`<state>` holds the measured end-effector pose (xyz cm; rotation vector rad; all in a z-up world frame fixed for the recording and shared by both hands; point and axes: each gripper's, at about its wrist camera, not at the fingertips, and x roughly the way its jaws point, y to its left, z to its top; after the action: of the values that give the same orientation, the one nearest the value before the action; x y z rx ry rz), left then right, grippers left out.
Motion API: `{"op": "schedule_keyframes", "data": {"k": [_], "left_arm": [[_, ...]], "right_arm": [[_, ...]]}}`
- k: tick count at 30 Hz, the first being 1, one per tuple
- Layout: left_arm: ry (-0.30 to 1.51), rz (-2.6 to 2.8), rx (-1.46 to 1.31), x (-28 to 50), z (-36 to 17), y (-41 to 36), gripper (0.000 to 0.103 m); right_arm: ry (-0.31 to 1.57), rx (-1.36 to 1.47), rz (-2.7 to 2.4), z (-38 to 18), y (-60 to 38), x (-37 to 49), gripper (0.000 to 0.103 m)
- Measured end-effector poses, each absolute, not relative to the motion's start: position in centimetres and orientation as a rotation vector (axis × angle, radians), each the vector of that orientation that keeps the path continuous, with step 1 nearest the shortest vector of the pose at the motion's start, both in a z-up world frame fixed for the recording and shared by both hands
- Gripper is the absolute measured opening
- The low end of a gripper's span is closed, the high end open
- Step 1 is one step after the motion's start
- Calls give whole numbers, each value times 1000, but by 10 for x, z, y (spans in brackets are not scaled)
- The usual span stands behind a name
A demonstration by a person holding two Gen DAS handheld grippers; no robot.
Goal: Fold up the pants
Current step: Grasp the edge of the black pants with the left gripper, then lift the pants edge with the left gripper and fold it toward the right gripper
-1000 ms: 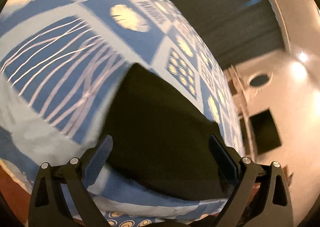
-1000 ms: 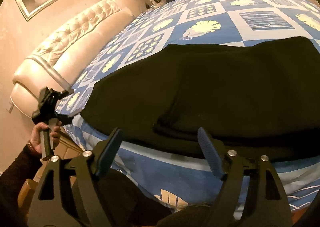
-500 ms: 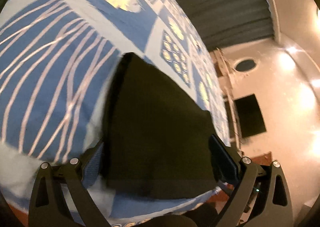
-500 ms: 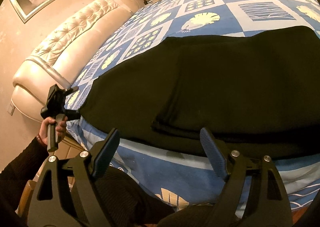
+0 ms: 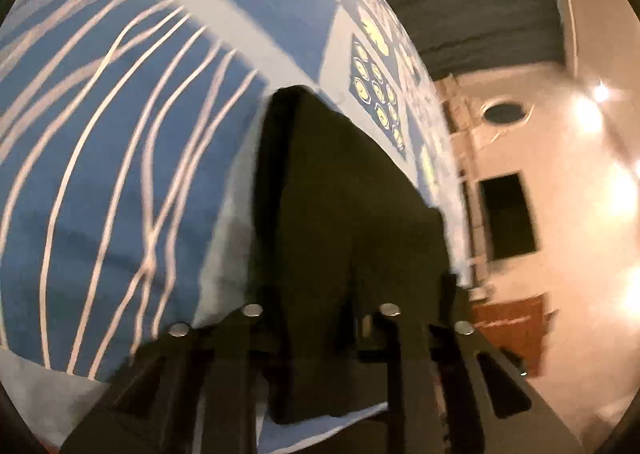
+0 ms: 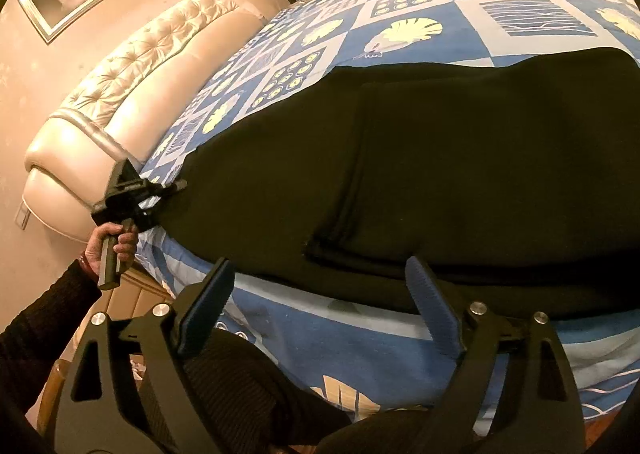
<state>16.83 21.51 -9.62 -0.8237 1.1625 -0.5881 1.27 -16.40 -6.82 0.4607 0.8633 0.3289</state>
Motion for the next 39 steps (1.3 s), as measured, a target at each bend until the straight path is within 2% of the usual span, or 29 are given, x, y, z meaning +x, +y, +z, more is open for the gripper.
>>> {"op": "schedule_keyframes", "data": {"k": [10, 18, 28, 39], "left_arm": [[1087, -611, -919, 161, -87, 215, 14], [1005, -679, -924, 153, -38, 194, 14], [933, -781, -788, 143, 41, 112, 14], [968, -886, -617, 128, 75, 1, 15]], "right_arm": [[863, 455, 324, -68, -165, 13, 88], [851, 450, 321, -67, -165, 11, 88], [816, 487, 294, -63, -171, 2, 88], [800, 644, 346, -69, -173, -15, 88]]}}
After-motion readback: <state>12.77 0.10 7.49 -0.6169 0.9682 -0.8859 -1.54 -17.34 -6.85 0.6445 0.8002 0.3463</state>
